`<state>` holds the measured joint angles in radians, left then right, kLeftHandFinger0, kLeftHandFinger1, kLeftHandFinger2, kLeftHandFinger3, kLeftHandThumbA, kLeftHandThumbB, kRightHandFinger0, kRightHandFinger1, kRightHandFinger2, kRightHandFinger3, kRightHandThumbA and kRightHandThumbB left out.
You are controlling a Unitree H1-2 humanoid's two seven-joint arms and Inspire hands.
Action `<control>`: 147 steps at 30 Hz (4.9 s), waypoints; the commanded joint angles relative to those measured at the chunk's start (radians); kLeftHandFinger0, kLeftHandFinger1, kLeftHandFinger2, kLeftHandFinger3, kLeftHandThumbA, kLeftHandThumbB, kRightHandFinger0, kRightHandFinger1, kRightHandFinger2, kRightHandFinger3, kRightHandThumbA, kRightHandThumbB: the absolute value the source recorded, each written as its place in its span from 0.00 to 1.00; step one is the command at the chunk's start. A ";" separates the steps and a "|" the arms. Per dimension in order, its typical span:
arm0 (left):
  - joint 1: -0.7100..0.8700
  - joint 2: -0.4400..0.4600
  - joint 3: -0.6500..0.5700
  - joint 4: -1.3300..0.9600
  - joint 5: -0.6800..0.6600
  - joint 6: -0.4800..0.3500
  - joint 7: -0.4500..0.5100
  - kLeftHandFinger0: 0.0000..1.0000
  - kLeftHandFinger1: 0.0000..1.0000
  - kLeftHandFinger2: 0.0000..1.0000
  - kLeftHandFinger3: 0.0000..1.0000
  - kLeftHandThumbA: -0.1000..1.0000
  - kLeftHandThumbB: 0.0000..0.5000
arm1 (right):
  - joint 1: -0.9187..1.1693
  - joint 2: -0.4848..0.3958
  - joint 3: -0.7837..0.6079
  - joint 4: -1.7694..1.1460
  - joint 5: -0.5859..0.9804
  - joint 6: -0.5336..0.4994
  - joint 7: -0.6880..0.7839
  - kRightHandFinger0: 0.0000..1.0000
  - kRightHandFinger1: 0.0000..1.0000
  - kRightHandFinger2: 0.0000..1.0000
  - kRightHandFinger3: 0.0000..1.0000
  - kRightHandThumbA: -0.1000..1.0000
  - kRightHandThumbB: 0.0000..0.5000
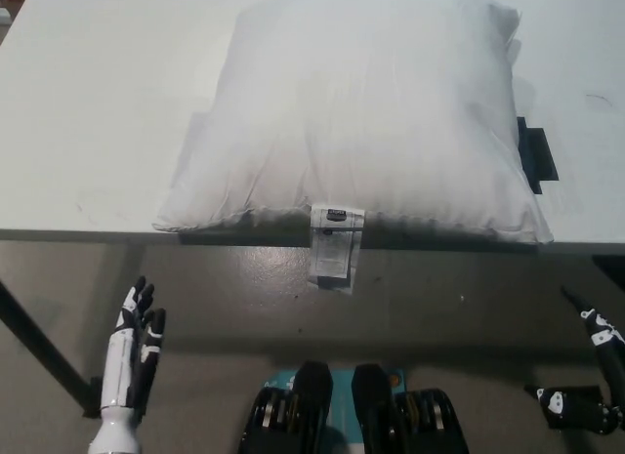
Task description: The robot uses both hands to lift the pillow and then drops it on the table
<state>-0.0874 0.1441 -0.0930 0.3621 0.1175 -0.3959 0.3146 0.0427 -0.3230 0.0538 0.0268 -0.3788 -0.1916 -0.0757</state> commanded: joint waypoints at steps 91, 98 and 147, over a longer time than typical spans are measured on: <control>-0.846 -0.017 0.084 0.595 -0.073 -0.074 -0.046 1.00 1.00 1.00 1.00 1.00 0.22 | -0.986 0.081 -0.173 0.852 0.122 0.091 -0.097 1.00 1.00 1.00 1.00 1.00 0.85; -0.835 -0.040 0.082 0.622 -0.073 -0.074 -0.048 1.00 1.00 1.00 1.00 1.00 0.23 | -0.983 0.099 -0.160 0.935 0.144 0.051 -0.112 1.00 1.00 1.00 1.00 1.00 0.89; -0.840 -0.331 0.199 0.866 -0.256 -0.074 -0.219 1.00 1.00 1.00 1.00 1.00 0.10 | -0.880 0.348 0.084 0.902 0.236 -0.074 0.039 1.00 1.00 1.00 1.00 1.00 0.51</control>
<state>-0.9260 -0.0600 0.1318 1.2276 -0.1381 -0.4758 0.1828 -0.8153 -0.0909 0.0676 0.9715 -0.1396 -0.1997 -0.1499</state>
